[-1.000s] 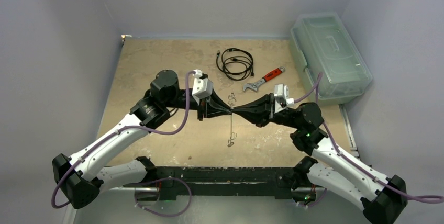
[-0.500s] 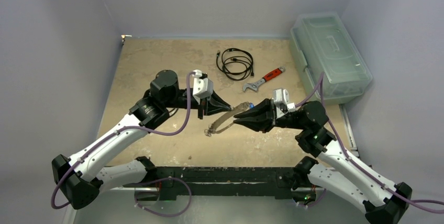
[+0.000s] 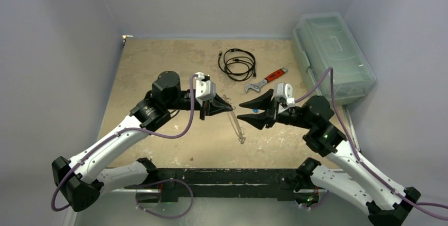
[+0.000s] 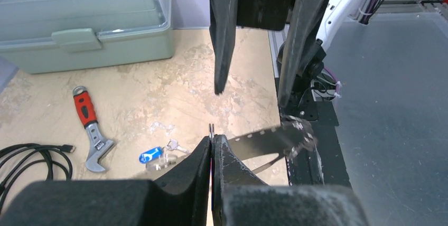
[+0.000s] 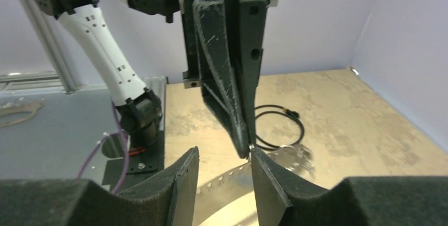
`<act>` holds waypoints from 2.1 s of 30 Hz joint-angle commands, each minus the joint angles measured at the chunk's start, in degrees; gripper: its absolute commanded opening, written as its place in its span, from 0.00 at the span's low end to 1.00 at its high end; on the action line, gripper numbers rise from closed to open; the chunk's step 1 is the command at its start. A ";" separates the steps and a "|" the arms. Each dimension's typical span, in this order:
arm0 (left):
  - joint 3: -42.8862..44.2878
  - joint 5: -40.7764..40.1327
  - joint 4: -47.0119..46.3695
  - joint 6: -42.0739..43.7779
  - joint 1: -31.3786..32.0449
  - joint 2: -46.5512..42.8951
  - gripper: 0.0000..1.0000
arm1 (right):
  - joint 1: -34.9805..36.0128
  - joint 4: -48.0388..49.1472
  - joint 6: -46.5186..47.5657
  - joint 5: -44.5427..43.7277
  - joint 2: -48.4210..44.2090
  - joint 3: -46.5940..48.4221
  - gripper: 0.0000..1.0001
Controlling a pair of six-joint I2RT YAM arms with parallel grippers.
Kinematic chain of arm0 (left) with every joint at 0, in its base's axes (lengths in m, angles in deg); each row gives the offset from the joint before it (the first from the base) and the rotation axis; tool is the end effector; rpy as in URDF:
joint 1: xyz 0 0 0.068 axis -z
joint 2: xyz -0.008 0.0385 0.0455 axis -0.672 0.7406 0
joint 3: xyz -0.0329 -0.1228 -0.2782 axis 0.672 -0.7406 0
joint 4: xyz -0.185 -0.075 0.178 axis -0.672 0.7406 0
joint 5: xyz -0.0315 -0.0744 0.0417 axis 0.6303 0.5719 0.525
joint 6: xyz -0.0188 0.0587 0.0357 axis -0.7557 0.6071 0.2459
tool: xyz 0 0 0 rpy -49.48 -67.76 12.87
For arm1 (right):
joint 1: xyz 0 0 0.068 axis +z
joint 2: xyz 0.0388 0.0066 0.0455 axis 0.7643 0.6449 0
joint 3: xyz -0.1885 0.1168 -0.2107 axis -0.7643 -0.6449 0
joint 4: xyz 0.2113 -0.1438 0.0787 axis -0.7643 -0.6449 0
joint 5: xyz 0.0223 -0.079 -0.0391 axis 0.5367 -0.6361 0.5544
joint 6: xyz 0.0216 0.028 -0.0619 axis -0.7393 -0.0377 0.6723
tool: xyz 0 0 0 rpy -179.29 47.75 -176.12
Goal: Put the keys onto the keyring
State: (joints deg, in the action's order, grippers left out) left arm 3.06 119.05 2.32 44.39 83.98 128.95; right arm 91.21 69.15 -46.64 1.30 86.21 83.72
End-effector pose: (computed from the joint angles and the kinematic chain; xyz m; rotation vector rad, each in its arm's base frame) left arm 0.1501 -0.1906 0.4060 1.2355 1.2898 -1.1462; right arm 0.0993 0.1350 0.3995 -0.9905 1.1587 1.1003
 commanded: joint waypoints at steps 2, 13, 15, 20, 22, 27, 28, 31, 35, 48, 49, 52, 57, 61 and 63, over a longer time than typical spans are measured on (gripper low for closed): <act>0.67 -1.20 0.31 2.98 0.23 -1.13 0.00 | 0.18 -9.76 6.80 -6.62 2.58 6.78 0.44; 0.67 -1.01 1.16 3.58 0.50 -1.25 0.00 | 0.14 -19.14 13.78 -5.24 8.68 13.83 0.34; 0.62 -0.95 1.24 3.55 0.56 -1.34 0.00 | 0.21 -21.30 15.63 -4.81 9.54 15.22 0.33; 0.62 -0.61 1.26 3.55 0.63 -1.26 0.00 | 0.16 -21.83 16.45 -4.04 10.06 15.84 0.31; 0.64 -0.50 1.29 3.57 0.65 -1.25 0.00 | 0.20 -21.78 16.44 -3.29 10.62 15.99 0.28; 0.73 -0.41 1.30 3.49 0.64 -1.41 0.00 | 0.20 -22.71 16.93 -1.74 12.07 16.71 0.24; 0.71 -0.34 1.30 3.51 0.64 -1.43 0.00 | 0.21 -22.75 17.09 -1.68 12.18 16.79 0.23; 0.75 -0.27 1.31 3.38 0.68 -1.39 0.00 | 0.21 -22.71 17.28 -1.31 12.44 16.89 0.20; 0.79 -0.15 1.31 3.40 0.67 -1.25 0.00 | 0.16 -22.58 17.46 -0.55 13.02 17.07 0.16; 2.15 -3.05 1.50 2.35 0.67 -0.35 0.00 | 0.21 -17.22 15.59 2.33 12.77 13.11 0.00; 2.19 -3.44 1.48 2.25 0.65 -0.49 0.04 | 0.20 -15.53 14.93 2.18 12.32 12.08 0.00; 2.04 -5.02 1.25 1.86 0.63 -1.00 0.27 | 0.20 -10.18 13.00 1.97 10.71 9.24 0.00; 1.65 -7.71 0.64 1.46 0.63 -2.85 0.52 | 0.18 -3.87 10.85 1.61 8.66 6.26 0.00; 1.04 -11.19 -0.54 0.74 0.64 -5.71 0.55 | 0.17 -0.26 9.32 0.43 6.80 4.42 0.00; 0.00 -11.16 -2.41 -0.07 0.61 -7.73 0.52 | 0.19 1.19 8.65 -0.08 5.78 3.75 0.00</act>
State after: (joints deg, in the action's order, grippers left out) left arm 3.04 110.25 5.14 46.25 84.37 125.44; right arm 91.21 61.81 -35.51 2.32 94.69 88.20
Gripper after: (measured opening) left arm 0.541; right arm 0.008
